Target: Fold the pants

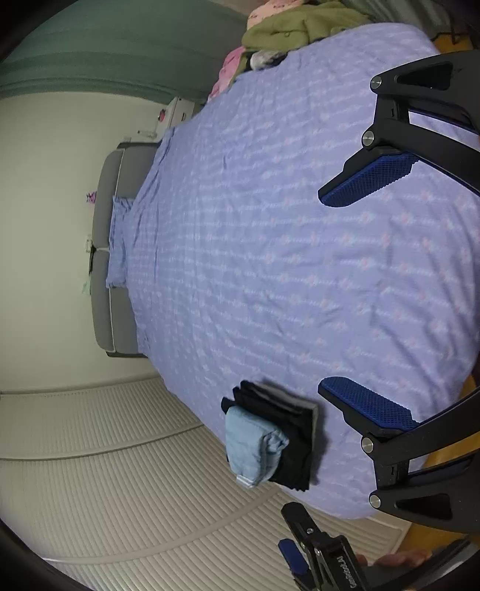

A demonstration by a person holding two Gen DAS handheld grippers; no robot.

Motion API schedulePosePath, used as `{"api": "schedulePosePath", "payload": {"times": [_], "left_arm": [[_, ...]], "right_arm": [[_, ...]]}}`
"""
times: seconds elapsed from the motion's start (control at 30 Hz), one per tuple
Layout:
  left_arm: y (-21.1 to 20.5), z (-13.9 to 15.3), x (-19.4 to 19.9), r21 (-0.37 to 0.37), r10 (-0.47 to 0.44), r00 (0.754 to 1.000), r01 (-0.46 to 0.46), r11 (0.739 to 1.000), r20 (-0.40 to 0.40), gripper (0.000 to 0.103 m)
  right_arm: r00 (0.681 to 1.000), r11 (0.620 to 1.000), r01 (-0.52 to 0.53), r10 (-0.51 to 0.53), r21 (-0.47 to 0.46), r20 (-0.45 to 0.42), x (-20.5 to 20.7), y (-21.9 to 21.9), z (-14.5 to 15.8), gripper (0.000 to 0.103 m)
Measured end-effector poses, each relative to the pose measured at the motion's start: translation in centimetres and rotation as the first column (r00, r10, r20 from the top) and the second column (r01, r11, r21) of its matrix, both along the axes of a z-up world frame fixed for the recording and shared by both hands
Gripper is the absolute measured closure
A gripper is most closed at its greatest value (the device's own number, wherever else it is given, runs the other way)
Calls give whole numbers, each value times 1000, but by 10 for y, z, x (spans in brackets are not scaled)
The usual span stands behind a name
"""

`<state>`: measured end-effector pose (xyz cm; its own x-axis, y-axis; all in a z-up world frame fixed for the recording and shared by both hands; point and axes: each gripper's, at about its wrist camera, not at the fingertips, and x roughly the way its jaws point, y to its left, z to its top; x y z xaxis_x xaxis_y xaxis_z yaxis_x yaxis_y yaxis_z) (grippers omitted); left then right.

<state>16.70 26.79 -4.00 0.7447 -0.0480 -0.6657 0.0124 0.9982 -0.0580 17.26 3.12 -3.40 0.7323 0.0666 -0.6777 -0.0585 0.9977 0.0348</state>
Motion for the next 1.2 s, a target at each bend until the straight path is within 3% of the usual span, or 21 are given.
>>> {"api": "schedulePosePath", "payload": {"times": [0.2,0.57,1.2], "left_arm": [[-40,10,-42,32,1,999,-2,999,35,0],[-79,29,-84,47,-63,997,60,997,49,0],[-105,34,-105,93,-90,994,85,992,61,0]], "right_arm": [[1000,1000,17,-17,3,24,-46,-39,9,9],[997,999,40,-41,13,61,-102,-70,26,9],[994,996,86,-87,27,66,-131,-93,29,9]]}}
